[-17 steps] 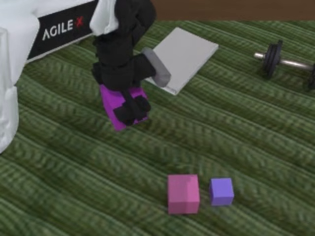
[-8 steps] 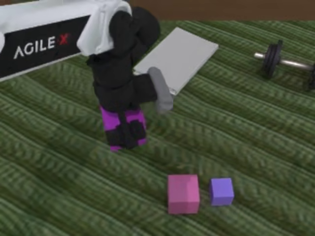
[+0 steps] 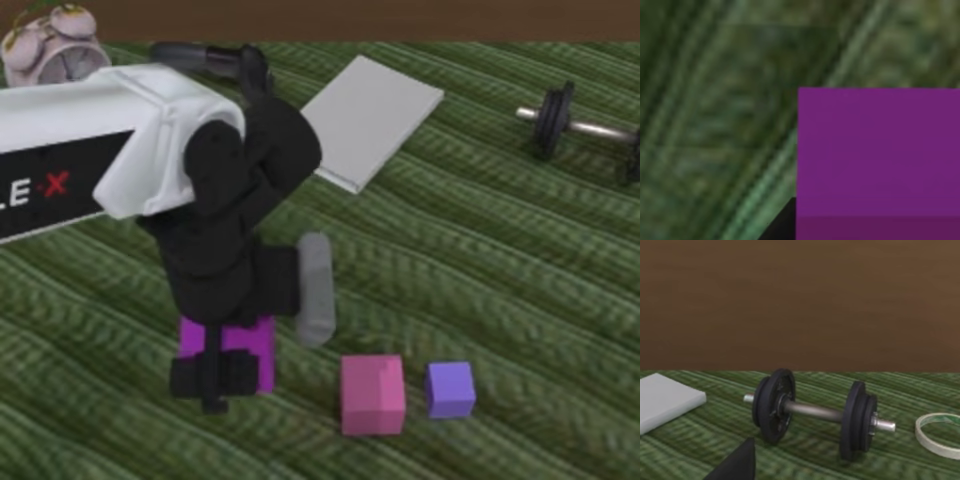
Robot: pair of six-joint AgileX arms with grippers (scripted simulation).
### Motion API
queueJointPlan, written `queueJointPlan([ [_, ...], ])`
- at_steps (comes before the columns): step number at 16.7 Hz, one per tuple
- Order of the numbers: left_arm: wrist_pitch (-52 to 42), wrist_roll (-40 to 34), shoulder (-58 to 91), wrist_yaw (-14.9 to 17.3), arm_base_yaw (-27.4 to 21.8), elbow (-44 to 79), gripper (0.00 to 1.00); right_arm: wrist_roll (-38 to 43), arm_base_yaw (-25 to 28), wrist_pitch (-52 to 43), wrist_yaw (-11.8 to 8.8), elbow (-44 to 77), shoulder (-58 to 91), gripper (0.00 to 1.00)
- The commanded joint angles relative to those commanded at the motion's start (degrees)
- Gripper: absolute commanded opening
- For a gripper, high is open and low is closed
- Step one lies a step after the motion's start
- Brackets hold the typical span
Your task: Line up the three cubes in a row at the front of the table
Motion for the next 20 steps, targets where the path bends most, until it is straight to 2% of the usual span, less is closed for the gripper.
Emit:
queueJointPlan([
  [6,0.9,0.0,0.5,0.0,0.2,-0.6,0.00,0.0,0.0,0.0,0.0,0.0,0.0,1.00],
  [13,14.6,-0.1,5.8,0.0,-0.2,-8.4,0.00,0.0,0.0,0.0,0.0,0.0,0.0,1.00],
  [18,15.7,-0.1,6.4,0.0,-0.3,-9.2,0.00,0.0,0.0,0.0,0.0,0.0,0.0,1.00],
  [20,15.7,-0.1,6.4,0.0,-0.3,-9.2,0.15,0.0,0.0,0.0,0.0,0.0,0.0,1.00],
])
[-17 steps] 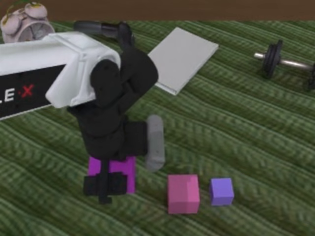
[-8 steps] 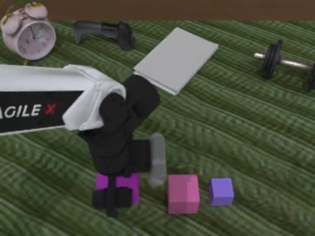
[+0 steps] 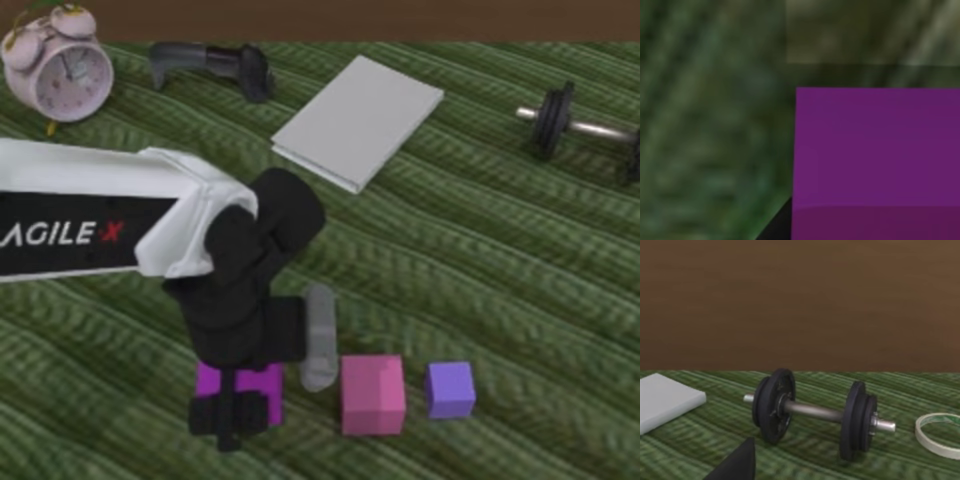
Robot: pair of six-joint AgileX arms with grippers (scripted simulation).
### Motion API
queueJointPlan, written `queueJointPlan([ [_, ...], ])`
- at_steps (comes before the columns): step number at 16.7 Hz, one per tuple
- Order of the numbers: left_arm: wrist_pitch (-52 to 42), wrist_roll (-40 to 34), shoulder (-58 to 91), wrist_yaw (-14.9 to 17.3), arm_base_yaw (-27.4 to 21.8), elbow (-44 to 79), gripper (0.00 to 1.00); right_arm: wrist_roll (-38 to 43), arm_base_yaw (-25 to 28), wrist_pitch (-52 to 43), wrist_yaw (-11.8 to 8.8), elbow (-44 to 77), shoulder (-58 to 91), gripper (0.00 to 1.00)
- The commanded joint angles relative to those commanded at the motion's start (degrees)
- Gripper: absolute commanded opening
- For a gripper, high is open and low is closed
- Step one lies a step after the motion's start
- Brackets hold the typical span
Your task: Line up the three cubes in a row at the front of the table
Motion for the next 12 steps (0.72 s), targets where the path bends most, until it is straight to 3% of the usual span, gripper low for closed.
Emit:
queueJointPlan([
  [11,0.0,0.0,0.0,0.0,0.0,0.0,0.98,0.0,0.0,0.0,0.0,0.0,0.0,1.00],
  [12,0.0,0.0,0.0,0.0,0.0,0.0,1.00,0.0,0.0,0.0,0.0,0.0,0.0,1.00],
])
